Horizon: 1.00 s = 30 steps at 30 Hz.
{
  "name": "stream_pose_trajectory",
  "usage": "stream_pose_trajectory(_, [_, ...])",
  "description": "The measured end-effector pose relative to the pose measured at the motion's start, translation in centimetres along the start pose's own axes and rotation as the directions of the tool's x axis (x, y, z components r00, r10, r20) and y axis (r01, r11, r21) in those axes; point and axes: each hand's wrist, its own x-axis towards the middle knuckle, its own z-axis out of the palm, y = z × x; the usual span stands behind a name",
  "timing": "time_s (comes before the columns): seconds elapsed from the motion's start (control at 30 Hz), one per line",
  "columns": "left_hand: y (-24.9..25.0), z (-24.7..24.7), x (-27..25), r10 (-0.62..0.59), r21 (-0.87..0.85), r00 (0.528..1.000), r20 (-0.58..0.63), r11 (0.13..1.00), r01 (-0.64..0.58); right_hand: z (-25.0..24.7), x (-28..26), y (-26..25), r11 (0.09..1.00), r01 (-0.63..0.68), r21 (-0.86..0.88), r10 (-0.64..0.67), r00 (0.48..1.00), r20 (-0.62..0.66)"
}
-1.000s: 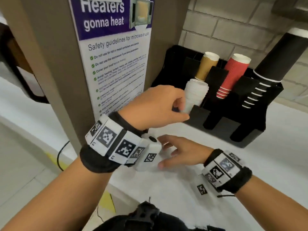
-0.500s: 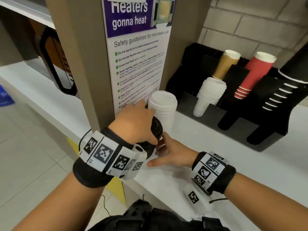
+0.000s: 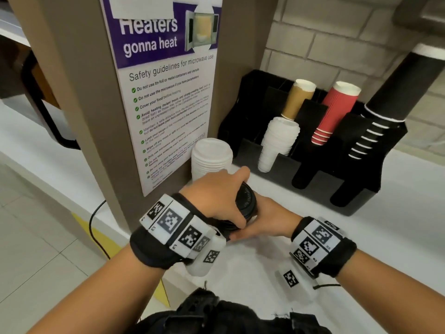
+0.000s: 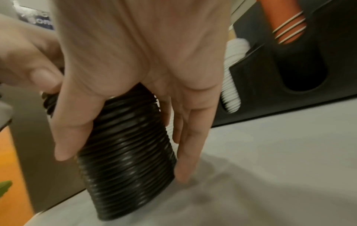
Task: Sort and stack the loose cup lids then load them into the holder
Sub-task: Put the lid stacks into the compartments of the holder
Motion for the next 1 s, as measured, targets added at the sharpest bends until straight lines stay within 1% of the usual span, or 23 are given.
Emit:
stream_pose_trajectory(0.07, [1.2,0.5,1.7,0.057,-0.029,0.998,-0.015,0.998,-0.057,-1.8,-0.8,0.8,0.999,-0.034,0.012,0.035,0.999,-0.038])
stream_pose_trajectory(0.17, [2.6,0.9,4.1,0.11,-0.077,0.993,-0.054,0.991,-0.114,-4.0,-1.5,2.2,0.989,-0.109,0.103,0.119,0.988,-0.099])
stream_pose_trajectory(0.3, [3.2,0.9,6.8,0.076,-0.175,0.988,-0.134,0.98,-0.099,-6.4,-1.3,4.0,0.962,-0.151,0.23,0.196,0.962,-0.19])
stream_pose_trajectory(0.43, [3.3,0.7,9.0,0.023,-0.252,0.979,-0.204,0.965,-0.075,-7.4,-0.3,5.2,0.953,-0.138,0.27,0.214,0.937,-0.277])
stream_pose_trajectory(0.6, [3.1,0.9,10.8,-0.002,-0.327,0.965,-0.262,0.941,-0.087,-7.5,0.8,5.8,0.967,-0.133,0.217,0.205,0.913,-0.354])
stream_pose_trajectory(0.67, [3.0,1.0,11.3,-0.005,-0.344,0.96,-0.278,0.934,-0.095,-7.9,1.0,5.7,0.979,-0.145,0.144,0.19,0.906,-0.378])
stream_pose_trajectory(0.73, [2.7,1.2,11.5,0.008,-0.383,0.958,-0.287,0.916,-0.122,-8.7,0.8,5.2,0.985,-0.169,0.025,0.165,0.911,-0.379])
stream_pose_trajectory(0.8, [2.3,0.9,11.3,0.014,-0.454,0.947,-0.321,0.876,-0.166,-9.9,0.1,4.1,0.982,-0.161,-0.094,0.113,0.915,-0.386])
stream_pose_trajectory(0.9, [1.9,-0.5,10.6,-0.051,-0.6,0.91,-0.411,0.767,-0.228,-12.0,-0.7,1.8,0.983,-0.038,-0.18,-0.044,0.903,-0.428])
stream_pose_trajectory(0.93, [1.7,-1.0,10.2,-0.081,-0.65,0.897,-0.435,0.717,-0.251,-12.5,-0.7,0.8,0.974,-0.009,-0.225,-0.085,0.909,-0.407])
stream_pose_trajectory(1.0, [1.3,-1.8,9.3,-0.127,-0.749,0.882,-0.454,0.591,-0.3,-13.4,-0.1,-0.8,0.944,-0.016,-0.328,-0.094,0.944,-0.317])
